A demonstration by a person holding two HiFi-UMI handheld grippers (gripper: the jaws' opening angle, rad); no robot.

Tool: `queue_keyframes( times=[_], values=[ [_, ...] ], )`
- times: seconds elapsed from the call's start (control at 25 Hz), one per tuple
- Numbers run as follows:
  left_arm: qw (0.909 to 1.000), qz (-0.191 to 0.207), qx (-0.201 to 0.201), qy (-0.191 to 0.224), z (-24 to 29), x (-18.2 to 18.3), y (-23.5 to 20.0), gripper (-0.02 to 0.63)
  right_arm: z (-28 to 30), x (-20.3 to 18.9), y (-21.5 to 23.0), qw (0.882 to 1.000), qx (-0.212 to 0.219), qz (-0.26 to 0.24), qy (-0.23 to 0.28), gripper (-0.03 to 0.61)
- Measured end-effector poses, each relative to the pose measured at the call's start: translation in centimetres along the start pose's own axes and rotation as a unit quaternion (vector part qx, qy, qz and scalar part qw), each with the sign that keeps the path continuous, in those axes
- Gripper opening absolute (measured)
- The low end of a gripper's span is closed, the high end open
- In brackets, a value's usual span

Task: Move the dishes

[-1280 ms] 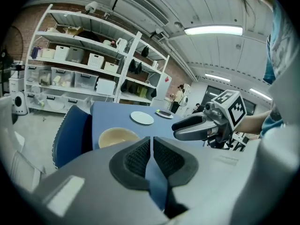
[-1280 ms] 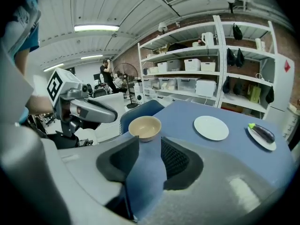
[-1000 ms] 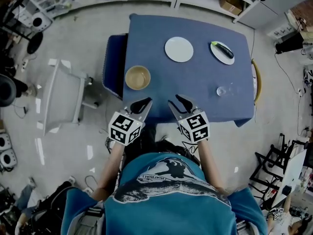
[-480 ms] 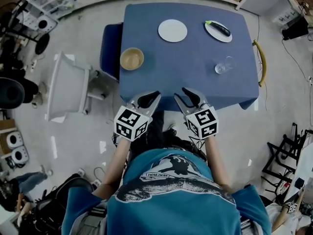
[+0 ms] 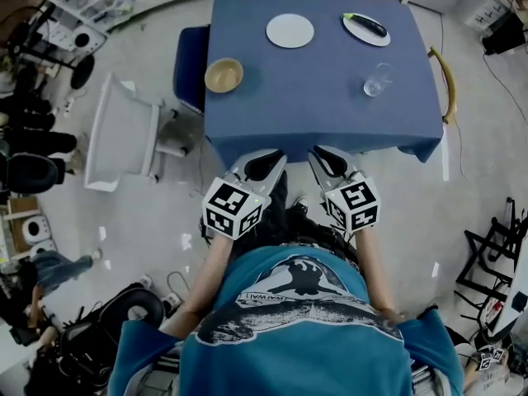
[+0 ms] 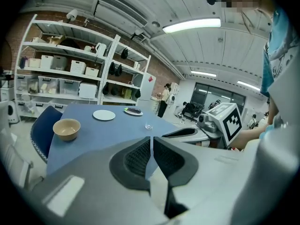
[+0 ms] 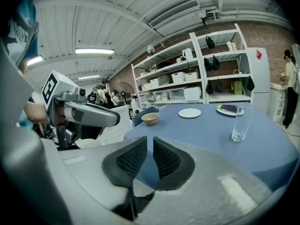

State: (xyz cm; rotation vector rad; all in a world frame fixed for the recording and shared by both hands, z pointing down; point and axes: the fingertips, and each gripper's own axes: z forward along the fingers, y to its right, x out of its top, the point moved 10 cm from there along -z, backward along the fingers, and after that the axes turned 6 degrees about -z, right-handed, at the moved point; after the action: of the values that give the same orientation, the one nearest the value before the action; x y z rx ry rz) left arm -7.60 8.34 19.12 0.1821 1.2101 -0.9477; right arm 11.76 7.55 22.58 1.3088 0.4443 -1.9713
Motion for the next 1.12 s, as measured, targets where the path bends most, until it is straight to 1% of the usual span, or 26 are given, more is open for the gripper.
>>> queue_keyframes(
  times=[0.12,0.28,0.44,0.68,1.12],
  values=[
    [1.0000,-0.002,0.008,0.004,-0.9,-0.7,0.7,0.034,-0.6,-0.2,-0.7,1.000,0.000,0.000,0.010,0.021],
    [0.9999,-0.001,0.010,0.012,-1.8,-1.3,1.6,0.034,-1.3,-0.1,-1.5,1.000,-0.001,-0.008,0.017,0.003],
    [0.9997,0.000,0.011,0.021,-2.4,-1.6,2.1,0.034,-1.6,-0.4,-2.2,1.000,-0.001,-0.014,0.017,0.003],
    [0.9997,0.001,0.012,0.020,-3.1,-2.5,2.6,0.034,-2.1,-0.4,-3.2,0.999,0.002,-0.024,0.022,0.002],
    [0.9998,0.007,-0.002,0.019,-2.9,-2.7,3.1,0.034,-2.7,-0.2,-3.5,0.999,0.005,-0.027,0.026,0.002]
  ],
)
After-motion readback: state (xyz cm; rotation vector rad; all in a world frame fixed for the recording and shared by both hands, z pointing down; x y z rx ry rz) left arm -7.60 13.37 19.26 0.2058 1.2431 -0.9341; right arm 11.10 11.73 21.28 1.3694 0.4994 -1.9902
